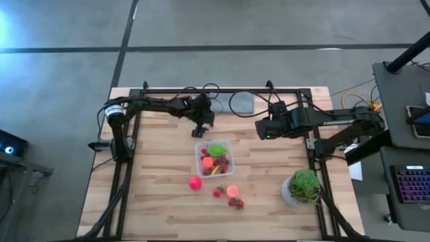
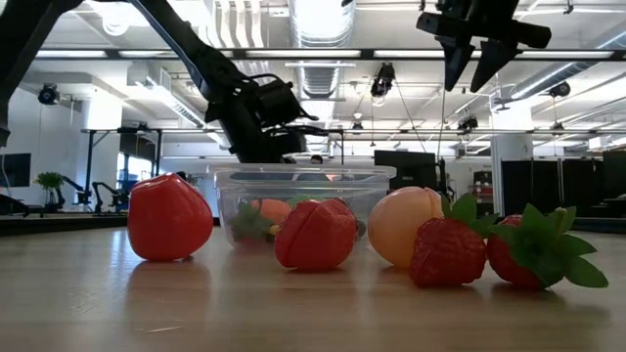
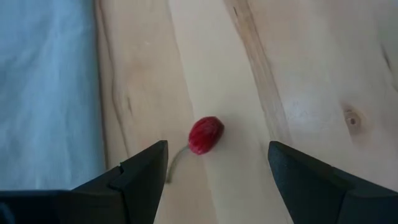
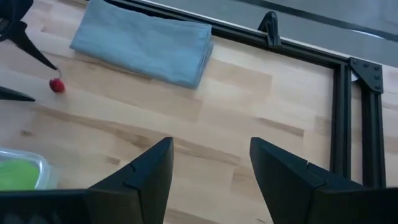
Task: Pick and placing Produce into tupperware
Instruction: Put the red cherry into the transparent container
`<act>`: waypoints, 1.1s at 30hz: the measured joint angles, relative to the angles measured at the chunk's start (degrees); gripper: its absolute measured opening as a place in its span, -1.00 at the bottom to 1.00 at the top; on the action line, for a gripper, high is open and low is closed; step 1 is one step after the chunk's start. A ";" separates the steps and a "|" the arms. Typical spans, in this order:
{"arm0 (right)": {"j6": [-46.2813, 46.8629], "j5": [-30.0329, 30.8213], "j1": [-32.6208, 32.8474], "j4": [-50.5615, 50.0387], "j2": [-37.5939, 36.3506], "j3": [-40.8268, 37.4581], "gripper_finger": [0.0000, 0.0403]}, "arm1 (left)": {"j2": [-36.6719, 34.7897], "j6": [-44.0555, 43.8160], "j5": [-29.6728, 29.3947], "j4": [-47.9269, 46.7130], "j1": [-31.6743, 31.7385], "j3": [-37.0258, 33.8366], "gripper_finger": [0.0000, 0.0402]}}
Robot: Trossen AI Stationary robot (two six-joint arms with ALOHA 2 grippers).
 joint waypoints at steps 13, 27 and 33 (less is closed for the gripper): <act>-0.90 0.33 0.00 0.07 0.02 -0.04 0.02 | 0.33 -0.07 1.42 1.53 0.70 0.43 0.00; -0.61 0.52 -0.02 0.16 0.02 -0.08 0.02 | 1.65 -0.18 2.44 5.59 0.87 0.17 -0.13; -0.42 0.22 0.00 0.28 0.07 -0.08 0.02 | 3.43 -1.63 2.40 4.41 0.87 0.86 -0.13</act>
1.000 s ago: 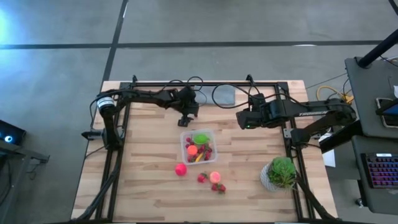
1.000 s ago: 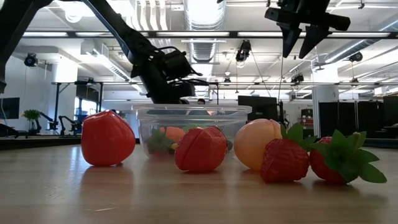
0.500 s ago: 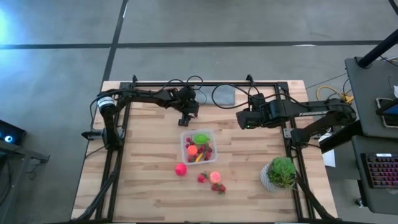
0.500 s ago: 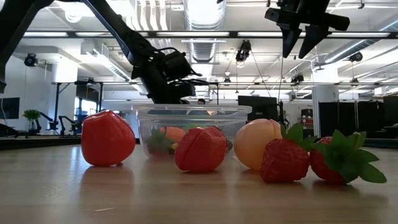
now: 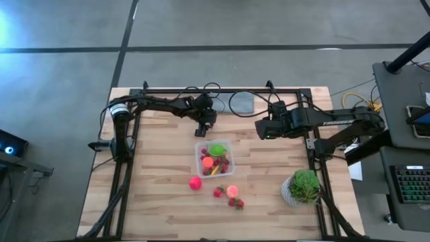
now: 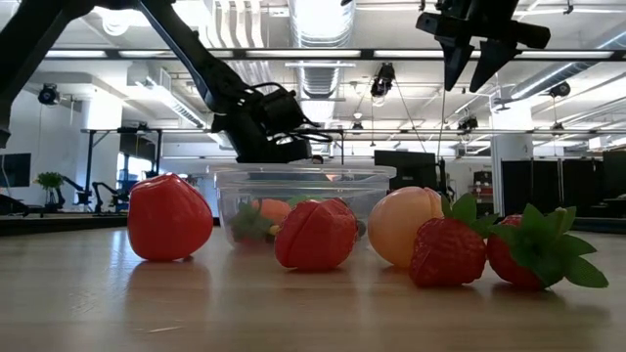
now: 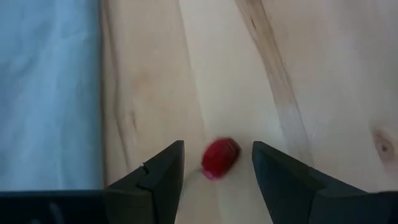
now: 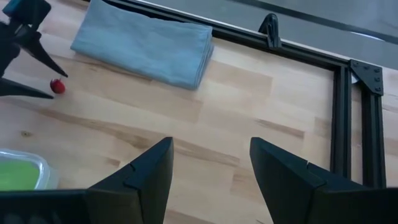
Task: Pick and placing Produce into tupperware
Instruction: Put the red cherry into the transparent container
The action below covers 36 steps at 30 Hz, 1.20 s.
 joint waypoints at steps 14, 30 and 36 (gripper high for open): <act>-0.01 0.90 -0.02 0.06 0.00 0.00 0.02 | 0.63 -1.24 -0.12 -1.32 0.11 0.32 -0.13; -0.07 0.90 -0.02 0.04 0.00 -0.09 0.02 | 0.63 -1.11 -0.24 -1.30 0.13 0.32 -0.54; -0.21 0.90 -0.02 0.03 0.00 -0.11 0.02 | 0.47 -1.02 -2.41 -0.98 0.14 0.32 -0.75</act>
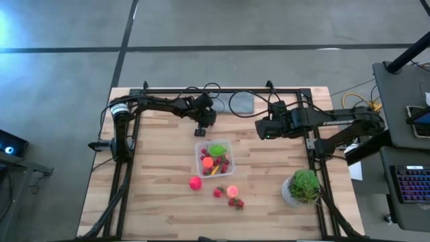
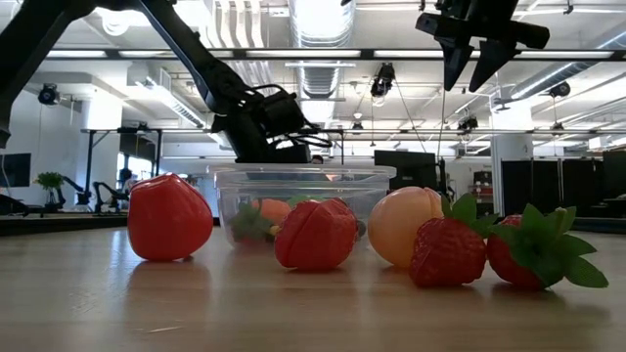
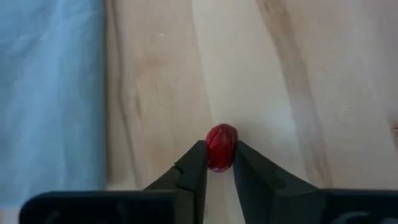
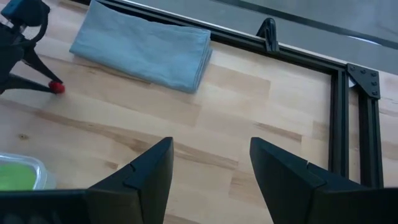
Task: Pick and placing Produce into tupperware
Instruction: Put the red cherry into the transparent container
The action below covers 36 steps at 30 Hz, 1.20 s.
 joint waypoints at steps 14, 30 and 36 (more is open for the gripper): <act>0.18 -0.05 0.00 0.56 0.00 0.00 0.02 | -16.21 -19.61 3.65 -5.64 -2.92 -0.32 -0.80; 1.42 -12.02 2.21 9.01 0.02 0.00 0.02 | -26.04 -33.53 -7.58 -6.66 -25.70 -8.00 -0.79; 1.32 -11.95 4.38 9.13 0.02 0.00 0.02 | -24.22 -46.42 -11.21 -4.28 -27.68 -7.85 -0.56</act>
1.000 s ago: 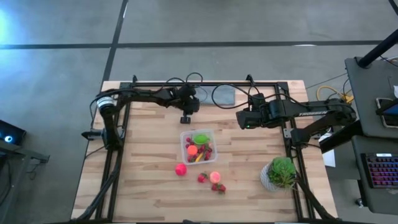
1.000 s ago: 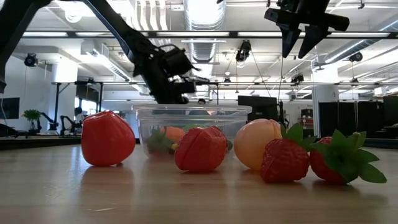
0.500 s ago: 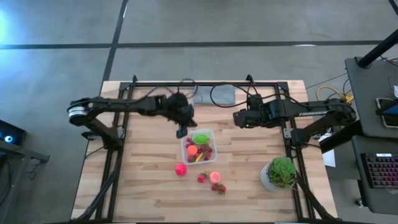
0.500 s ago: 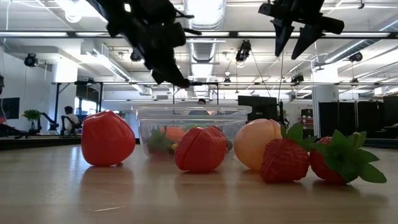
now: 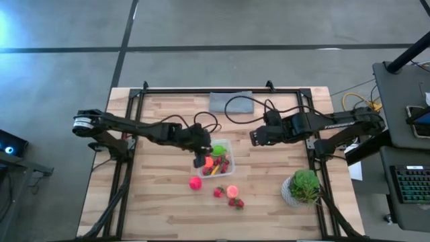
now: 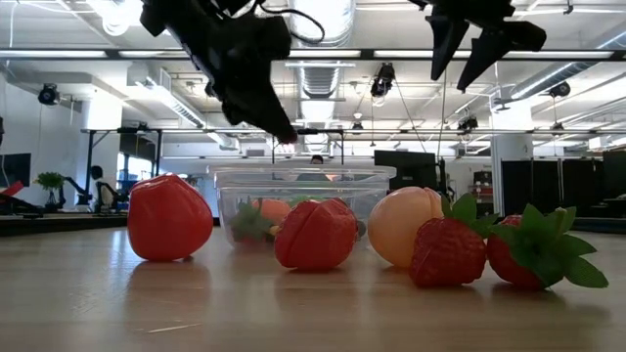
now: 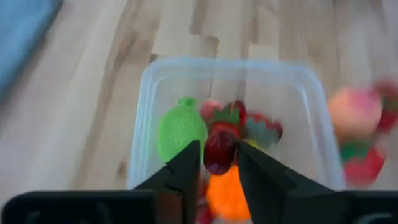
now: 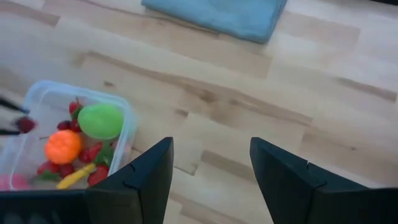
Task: Pick and placing Produce into tupperware
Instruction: Put the red cherry into the transparent container, then put the red strawberry into the transparent container
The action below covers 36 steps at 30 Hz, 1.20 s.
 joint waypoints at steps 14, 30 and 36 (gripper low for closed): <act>-16.87 -0.47 11.48 7.08 0.00 -1.04 0.02 | 0.21 -21.47 6.83 0.32 -0.26 0.87 0.25; -10.06 -5.92 32.98 24.37 9.48 -8.35 0.02 | -1.23 -24.49 11.84 -10.54 -17.61 0.75 0.27; -10.19 -8.86 35.10 28.48 19.44 -5.77 0.02 | -1.70 -23.57 6.07 -13.00 -20.33 0.66 0.27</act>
